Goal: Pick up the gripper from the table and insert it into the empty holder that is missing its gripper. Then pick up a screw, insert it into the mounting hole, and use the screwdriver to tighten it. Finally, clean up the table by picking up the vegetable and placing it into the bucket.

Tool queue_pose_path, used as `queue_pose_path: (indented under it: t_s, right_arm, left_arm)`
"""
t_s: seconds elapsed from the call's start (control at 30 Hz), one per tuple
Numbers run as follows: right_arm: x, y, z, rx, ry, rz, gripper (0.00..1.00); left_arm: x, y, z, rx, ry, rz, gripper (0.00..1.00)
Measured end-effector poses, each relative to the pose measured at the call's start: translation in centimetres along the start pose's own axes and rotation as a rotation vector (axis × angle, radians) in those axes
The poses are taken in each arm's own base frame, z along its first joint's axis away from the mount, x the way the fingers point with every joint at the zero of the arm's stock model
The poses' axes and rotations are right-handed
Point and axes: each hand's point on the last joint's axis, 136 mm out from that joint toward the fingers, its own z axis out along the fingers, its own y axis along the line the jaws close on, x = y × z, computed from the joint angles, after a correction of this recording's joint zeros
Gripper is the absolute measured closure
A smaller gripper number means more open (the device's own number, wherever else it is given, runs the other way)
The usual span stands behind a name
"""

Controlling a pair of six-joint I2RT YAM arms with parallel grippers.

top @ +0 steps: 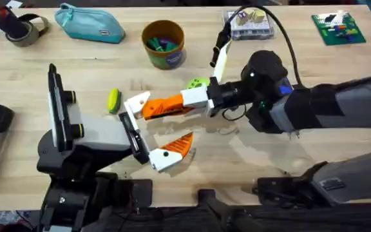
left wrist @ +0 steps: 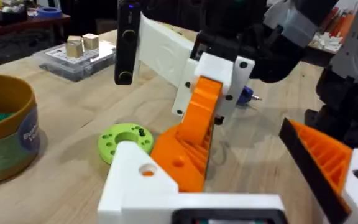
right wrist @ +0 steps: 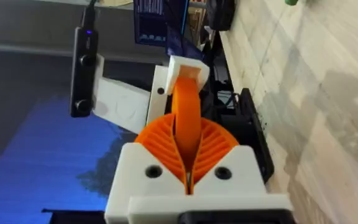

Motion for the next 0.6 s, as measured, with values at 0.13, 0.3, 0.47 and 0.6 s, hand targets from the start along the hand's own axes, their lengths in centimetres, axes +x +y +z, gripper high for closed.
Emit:
queue_pose_path:
  t_s: [0.13, 0.3, 0.47, 0.6]
  right_arm:
    - [-0.5, -0.1, 0.4, 0.019, 0.027, 0.011, 0.981]
    - [-1.2, 0.2, 1.2, 0.05, 0.091, 0.048, 0.981]
    - [-1.6, 1.0, 1.4, 0.042, 0.129, 0.025, 0.981]
    - [-1.8, 0.8, 1.3, 0.035, 0.146, 0.02, 0.981]
  left_arm:
    - [0.0, 0.2, 0.0, -0.009, -0.001, -0.003, 0.011]
    - [0.0, -0.1, 0.0, 0.005, 0.0, -0.011, 0.011]
    - [-0.4, -0.2, 0.0, 0.008, -0.012, 0.015, 0.011]
    - [-0.4, -0.3, 0.0, 0.016, -0.012, 0.019, 0.011]
